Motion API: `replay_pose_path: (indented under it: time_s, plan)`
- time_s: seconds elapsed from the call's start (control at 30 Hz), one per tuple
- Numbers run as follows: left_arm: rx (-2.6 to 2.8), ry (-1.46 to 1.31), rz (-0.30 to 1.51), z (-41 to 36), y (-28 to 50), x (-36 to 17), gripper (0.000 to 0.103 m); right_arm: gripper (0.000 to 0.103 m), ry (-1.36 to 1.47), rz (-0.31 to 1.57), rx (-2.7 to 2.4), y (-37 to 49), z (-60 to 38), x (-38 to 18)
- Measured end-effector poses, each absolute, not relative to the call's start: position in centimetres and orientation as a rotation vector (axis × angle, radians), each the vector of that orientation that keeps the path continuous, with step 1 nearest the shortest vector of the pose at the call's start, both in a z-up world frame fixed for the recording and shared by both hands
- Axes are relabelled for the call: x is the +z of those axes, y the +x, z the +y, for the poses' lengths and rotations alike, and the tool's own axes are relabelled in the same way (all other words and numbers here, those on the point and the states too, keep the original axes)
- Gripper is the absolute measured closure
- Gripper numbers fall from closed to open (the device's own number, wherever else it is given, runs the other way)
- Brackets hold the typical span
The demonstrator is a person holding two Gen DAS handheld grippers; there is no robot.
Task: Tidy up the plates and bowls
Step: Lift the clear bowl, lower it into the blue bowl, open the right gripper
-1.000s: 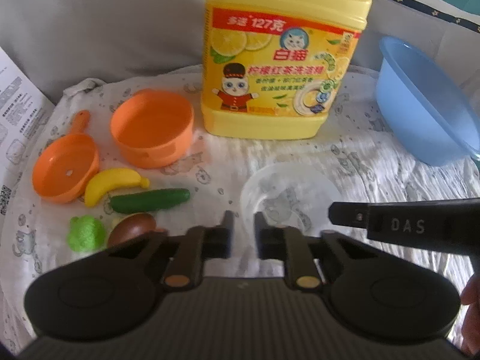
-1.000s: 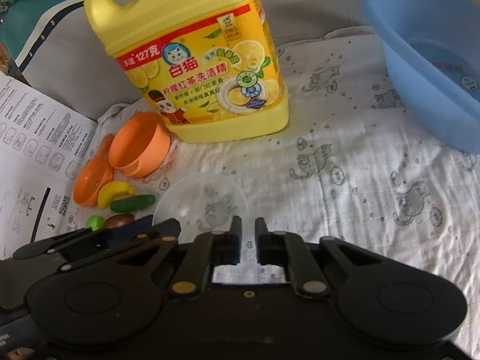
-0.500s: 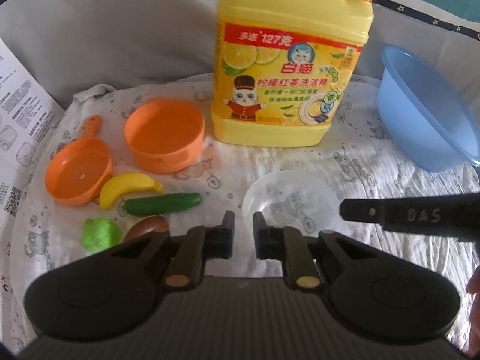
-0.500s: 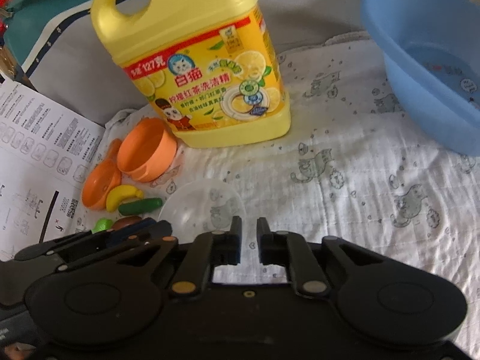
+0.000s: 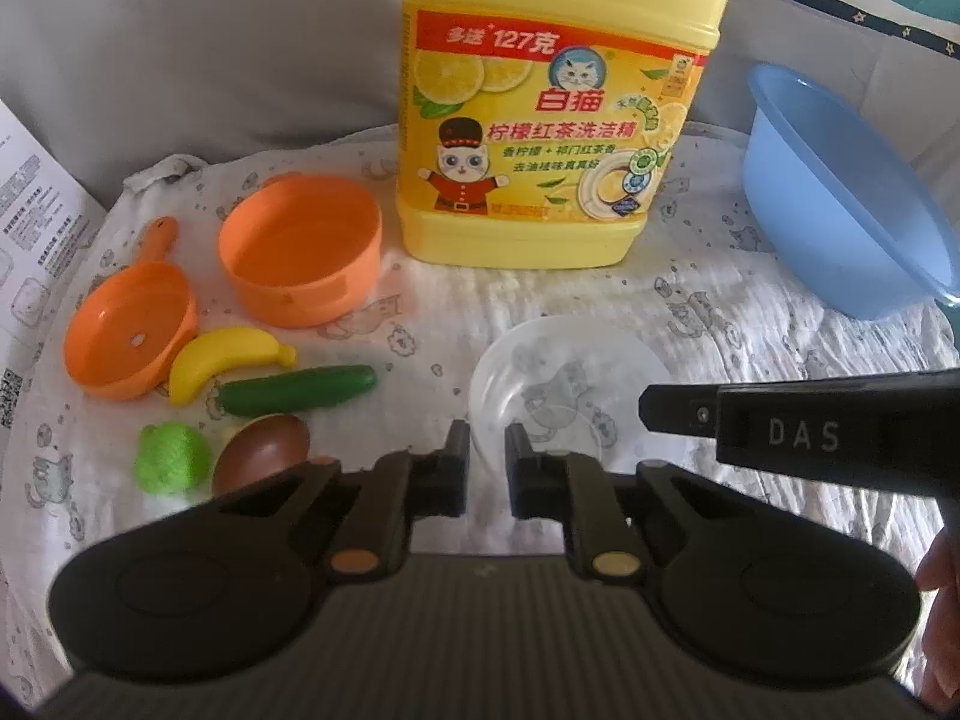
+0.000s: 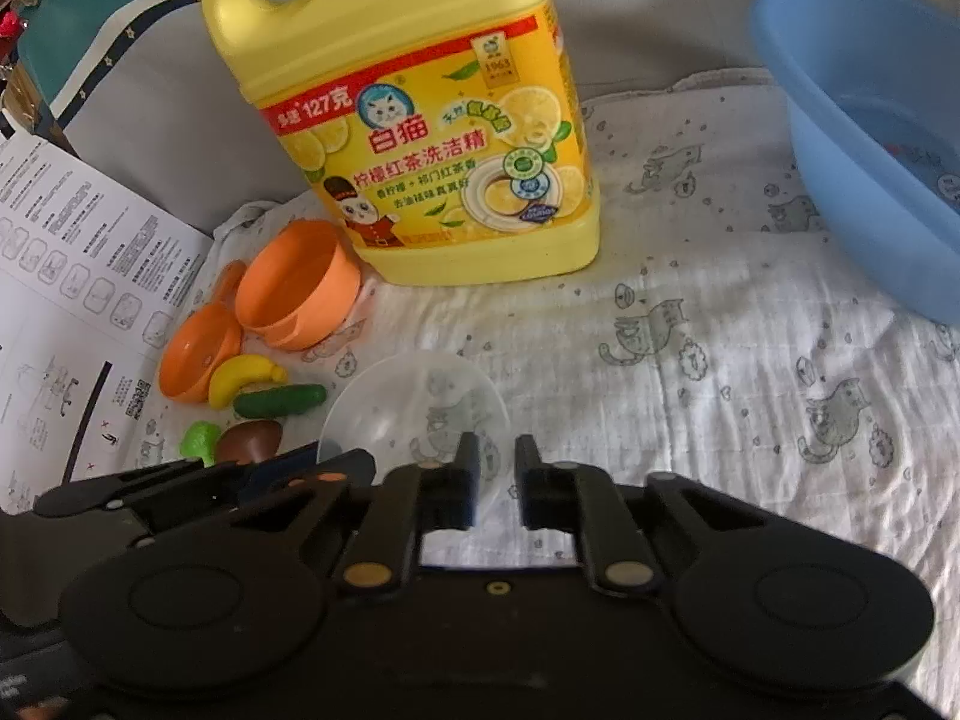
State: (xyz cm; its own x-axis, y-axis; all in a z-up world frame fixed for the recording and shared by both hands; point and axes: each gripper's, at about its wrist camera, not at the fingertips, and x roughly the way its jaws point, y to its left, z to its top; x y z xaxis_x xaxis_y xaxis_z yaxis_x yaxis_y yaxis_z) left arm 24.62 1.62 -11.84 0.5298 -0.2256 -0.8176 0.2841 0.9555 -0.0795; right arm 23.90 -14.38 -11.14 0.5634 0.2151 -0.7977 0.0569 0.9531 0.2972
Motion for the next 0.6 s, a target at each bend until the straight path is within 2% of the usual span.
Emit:
replay_pose_path:
  time_s: [0.27, 0.6]
  plan:
    - [-0.283, 0.065, 0.953, 2.0, 22.8, -9.5, 0.091, 0.092, 0.314, 0.933, 0.111, 22.0, -14.0, -8.6]
    - [-0.277, 0.05, 0.92, 2.3, 17.4, -4.9, 0.091, 0.092, 0.32, 0.875, 0.147, 14.9, -14.3, -4.3]
